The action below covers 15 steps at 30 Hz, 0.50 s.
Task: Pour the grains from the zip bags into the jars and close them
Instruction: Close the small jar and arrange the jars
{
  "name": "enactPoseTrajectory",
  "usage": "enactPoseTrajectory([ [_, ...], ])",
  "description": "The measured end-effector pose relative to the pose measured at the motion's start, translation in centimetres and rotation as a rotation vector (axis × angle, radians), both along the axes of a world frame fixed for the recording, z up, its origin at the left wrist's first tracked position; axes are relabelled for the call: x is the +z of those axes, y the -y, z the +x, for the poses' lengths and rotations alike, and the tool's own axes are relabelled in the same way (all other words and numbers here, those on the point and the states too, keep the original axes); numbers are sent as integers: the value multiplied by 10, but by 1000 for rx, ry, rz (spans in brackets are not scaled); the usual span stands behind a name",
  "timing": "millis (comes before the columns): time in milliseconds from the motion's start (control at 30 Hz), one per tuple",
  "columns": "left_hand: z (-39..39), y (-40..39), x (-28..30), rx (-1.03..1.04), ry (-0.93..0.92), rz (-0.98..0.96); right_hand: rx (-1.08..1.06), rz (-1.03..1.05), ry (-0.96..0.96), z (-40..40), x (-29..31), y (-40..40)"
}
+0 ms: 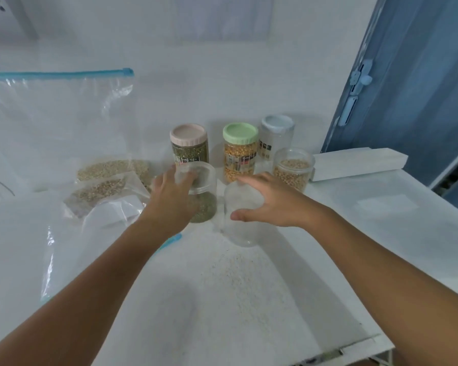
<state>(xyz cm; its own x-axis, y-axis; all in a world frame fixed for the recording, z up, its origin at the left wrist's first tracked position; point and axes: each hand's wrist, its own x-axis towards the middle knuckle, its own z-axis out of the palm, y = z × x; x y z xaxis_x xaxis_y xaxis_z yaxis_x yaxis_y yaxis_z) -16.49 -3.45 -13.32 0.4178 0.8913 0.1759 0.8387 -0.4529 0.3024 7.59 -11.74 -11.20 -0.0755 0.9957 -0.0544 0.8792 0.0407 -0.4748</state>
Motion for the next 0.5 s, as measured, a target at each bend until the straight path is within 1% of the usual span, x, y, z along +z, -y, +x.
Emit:
enactPoseTrajectory([
  [67,1,18,-12,-49,122,84,-13,-8,5,0,1,4],
  [100,3,28,-16,-99,195,78,-23,-13,8,1,1,6],
  [133,7,38,-19,-148,238,31,-31,-20,7,3,2,7],
  [200,17,54,-23,-204,254,-76,-43,-32,2,6,3,11],
  [233,23,60,-26,-206,259,-69,-47,-33,1,7,3,11],
  [333,42,73,-26,-165,256,110,-64,-36,0,8,5,13],
  [367,48,74,-26,-152,258,129,-69,-43,5,8,6,13],
  [400,52,75,-26,-144,270,106,-68,-52,13,8,7,13],
  [433,56,75,-28,-136,295,36,-61,-57,24,8,7,13],
  [500,65,73,-32,-102,361,-181,-37,-55,35,10,9,14],
])
